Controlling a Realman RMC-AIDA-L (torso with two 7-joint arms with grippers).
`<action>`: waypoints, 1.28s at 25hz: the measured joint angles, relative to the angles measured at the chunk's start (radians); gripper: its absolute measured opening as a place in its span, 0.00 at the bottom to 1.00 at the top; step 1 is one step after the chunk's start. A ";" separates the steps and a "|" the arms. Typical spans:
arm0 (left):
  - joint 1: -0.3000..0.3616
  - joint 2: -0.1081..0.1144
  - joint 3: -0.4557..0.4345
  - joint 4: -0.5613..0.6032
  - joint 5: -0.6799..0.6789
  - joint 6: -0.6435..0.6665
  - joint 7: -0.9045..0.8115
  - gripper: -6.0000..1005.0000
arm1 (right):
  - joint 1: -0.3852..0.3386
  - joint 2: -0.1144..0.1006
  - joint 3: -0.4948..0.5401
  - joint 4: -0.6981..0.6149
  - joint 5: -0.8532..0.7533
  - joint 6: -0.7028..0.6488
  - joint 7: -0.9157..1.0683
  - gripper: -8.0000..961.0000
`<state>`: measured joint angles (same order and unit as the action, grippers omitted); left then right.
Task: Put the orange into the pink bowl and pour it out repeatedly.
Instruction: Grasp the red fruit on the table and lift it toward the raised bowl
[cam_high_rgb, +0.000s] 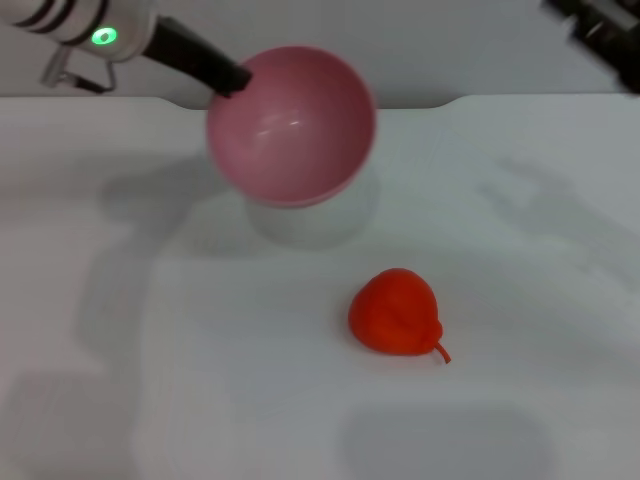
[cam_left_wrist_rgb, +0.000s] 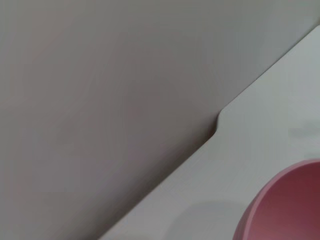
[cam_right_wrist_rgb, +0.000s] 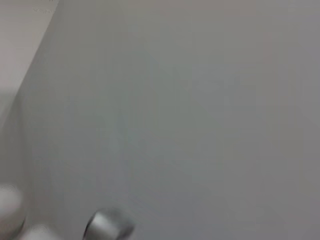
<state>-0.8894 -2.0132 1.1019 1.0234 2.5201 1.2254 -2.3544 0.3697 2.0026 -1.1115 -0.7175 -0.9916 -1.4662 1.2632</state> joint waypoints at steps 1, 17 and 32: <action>0.003 0.003 -0.015 0.000 0.017 0.011 -0.004 0.05 | -0.002 0.000 0.004 -0.038 -0.062 0.017 0.038 0.61; 0.066 0.038 -0.091 -0.008 0.104 0.047 -0.047 0.05 | 0.161 0.040 0.016 -0.348 -0.923 0.054 0.573 0.57; 0.083 0.015 -0.091 -0.016 0.099 0.032 -0.049 0.05 | 0.264 0.067 -0.137 -0.279 -1.228 0.076 0.761 0.54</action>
<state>-0.8068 -1.9982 1.0108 1.0073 2.6194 1.2573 -2.4035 0.6333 2.0700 -1.2483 -0.9964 -2.2198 -1.3906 2.0244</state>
